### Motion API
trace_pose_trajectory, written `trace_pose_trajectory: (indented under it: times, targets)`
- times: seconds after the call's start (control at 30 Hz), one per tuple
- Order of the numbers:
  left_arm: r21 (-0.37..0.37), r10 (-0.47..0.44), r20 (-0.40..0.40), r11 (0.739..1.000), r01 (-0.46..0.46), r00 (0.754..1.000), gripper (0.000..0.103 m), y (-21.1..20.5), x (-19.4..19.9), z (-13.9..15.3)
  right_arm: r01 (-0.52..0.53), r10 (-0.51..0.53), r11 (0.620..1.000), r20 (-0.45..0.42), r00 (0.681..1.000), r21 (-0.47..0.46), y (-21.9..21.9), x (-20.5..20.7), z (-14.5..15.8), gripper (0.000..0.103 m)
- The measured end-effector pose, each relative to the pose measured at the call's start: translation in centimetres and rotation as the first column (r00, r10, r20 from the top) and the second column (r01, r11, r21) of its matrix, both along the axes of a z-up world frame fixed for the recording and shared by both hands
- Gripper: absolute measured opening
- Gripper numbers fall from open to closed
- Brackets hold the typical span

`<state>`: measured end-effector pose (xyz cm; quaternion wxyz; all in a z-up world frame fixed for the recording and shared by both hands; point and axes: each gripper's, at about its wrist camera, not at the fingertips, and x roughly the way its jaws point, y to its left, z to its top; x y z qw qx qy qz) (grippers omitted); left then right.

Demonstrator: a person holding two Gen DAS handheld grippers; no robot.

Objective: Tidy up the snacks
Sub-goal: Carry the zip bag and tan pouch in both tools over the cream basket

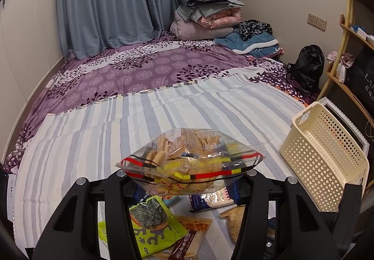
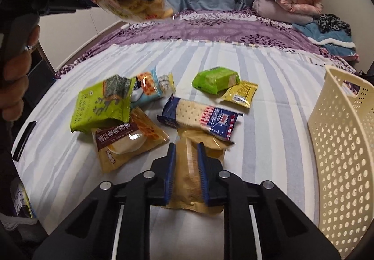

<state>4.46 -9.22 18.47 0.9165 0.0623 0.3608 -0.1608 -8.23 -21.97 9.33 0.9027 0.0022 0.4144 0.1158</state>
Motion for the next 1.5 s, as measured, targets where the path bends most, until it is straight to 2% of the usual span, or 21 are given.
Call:
trace_pose_trajectory:
  times: [0.2,0.27,0.37,0.4,0.43,0.7,0.77,0.83,0.9,1.0,1.1,1.13,1.3,1.5]
  targets:
    - [0.012,-0.026,0.023,1.000,0.026,0.999,0.055,-1.6,-0.7,1.0,0.018,-0.020,0.999,0.060,0.998,0.030,-1.3,-0.7,2.0,0.017]
    - [0.014,-0.033,0.027,0.999,0.033,0.999,0.055,-2.0,-0.9,1.1,0.038,-0.039,0.998,0.042,0.998,0.041,-1.9,-0.5,1.6,0.017]
    - [0.012,-0.040,0.028,0.999,0.039,0.999,0.055,-2.3,-1.0,1.1,0.051,-0.048,0.994,-0.032,0.998,0.098,-2.7,0.1,0.1,0.031]
    - [0.011,-0.041,0.027,0.999,0.041,0.999,0.055,-2.4,-1.0,1.1,0.058,-0.054,0.992,-0.046,0.998,0.109,-2.8,0.2,-0.3,0.045]
    - [0.010,-0.041,0.025,0.999,0.041,0.999,0.055,-2.4,-1.1,1.0,0.056,-0.051,0.993,-0.050,0.997,0.106,-2.6,0.2,-0.7,0.053]
    - [-0.017,-0.028,0.017,0.999,0.029,0.999,0.054,-1.2,-0.8,0.8,0.022,-0.019,1.000,-0.138,0.990,0.019,-0.3,2.3,-4.3,0.053]
    - [-0.026,-0.021,0.015,0.999,0.021,1.000,0.054,-0.7,-0.6,0.8,0.015,-0.015,1.000,-0.148,0.989,0.002,0.1,2.7,-4.6,0.055]
    - [-0.031,-0.013,0.011,0.999,0.013,1.000,0.055,-0.3,-0.6,0.6,0.003,-0.007,1.000,-0.154,0.988,-0.029,0.6,3.0,-5.0,0.062]
    - [-0.037,-0.008,0.007,0.999,0.008,1.000,0.054,-0.1,-0.5,0.4,0.006,-0.009,1.000,-0.169,0.986,-0.020,0.5,3.2,-5.4,0.065]
    - [-0.040,-0.007,0.006,0.999,0.008,1.000,0.054,0.1,-0.6,0.3,0.013,-0.012,1.000,-0.176,0.984,0.002,0.3,3.4,-5.8,0.063]
    - [-0.038,-0.007,0.007,0.999,0.007,1.000,0.054,0.1,-0.6,0.3,0.006,-0.008,1.000,-0.161,0.987,-0.015,0.3,3.0,-5.7,0.048]
    - [-0.038,-0.007,0.008,0.999,0.007,1.000,0.055,0.0,-0.6,0.3,0.004,-0.002,1.000,-0.161,0.987,0.012,-0.1,2.8,-5.5,0.046]
    - [-0.030,-0.014,0.014,0.999,0.015,1.000,0.055,-0.5,-0.8,0.5,0.021,-0.013,0.997,-0.104,0.994,0.070,-1.1,1.6,-3.4,0.045]
    - [-0.017,-0.042,0.031,0.999,0.042,0.999,0.055,-2.4,-1.2,1.3,0.071,-0.073,0.988,0.009,0.997,0.134,-3.9,0.0,1.5,0.045]
